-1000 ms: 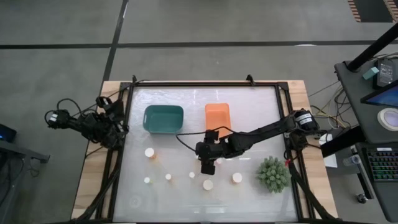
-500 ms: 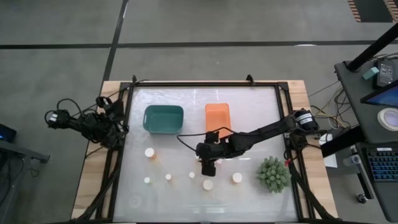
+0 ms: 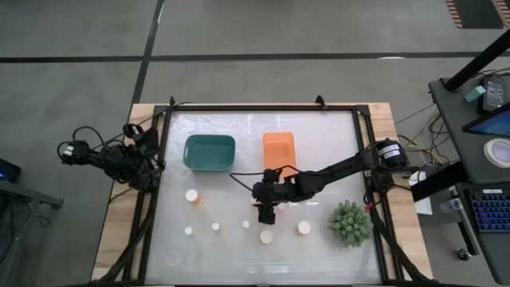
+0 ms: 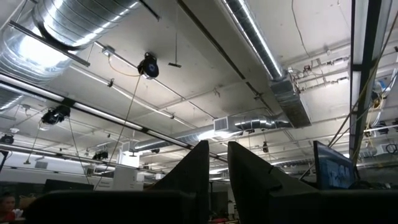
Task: Pick and place medicine bottles into bin by pill shape (circle, oval)
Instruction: Put the top small orange pill bottle into the orange bin
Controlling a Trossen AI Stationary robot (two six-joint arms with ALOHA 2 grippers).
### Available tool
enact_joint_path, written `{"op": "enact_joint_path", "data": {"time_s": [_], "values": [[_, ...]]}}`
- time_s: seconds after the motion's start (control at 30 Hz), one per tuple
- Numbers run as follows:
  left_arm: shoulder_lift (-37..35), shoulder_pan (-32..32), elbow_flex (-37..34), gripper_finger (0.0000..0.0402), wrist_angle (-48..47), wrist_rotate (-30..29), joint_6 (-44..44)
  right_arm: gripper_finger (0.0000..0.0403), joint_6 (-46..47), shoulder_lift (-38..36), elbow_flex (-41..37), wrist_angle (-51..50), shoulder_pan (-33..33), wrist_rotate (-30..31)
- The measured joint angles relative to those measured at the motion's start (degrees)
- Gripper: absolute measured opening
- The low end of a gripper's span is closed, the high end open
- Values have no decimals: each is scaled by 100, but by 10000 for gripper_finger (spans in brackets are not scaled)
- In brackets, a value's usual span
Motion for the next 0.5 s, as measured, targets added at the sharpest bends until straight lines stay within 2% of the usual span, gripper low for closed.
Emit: {"op": "enact_joint_path", "data": {"time_s": [0.5], "values": [[0, 0, 0, 42, 2, -1, 0, 237, -6, 47, -433, 991, 0, -6]]}}
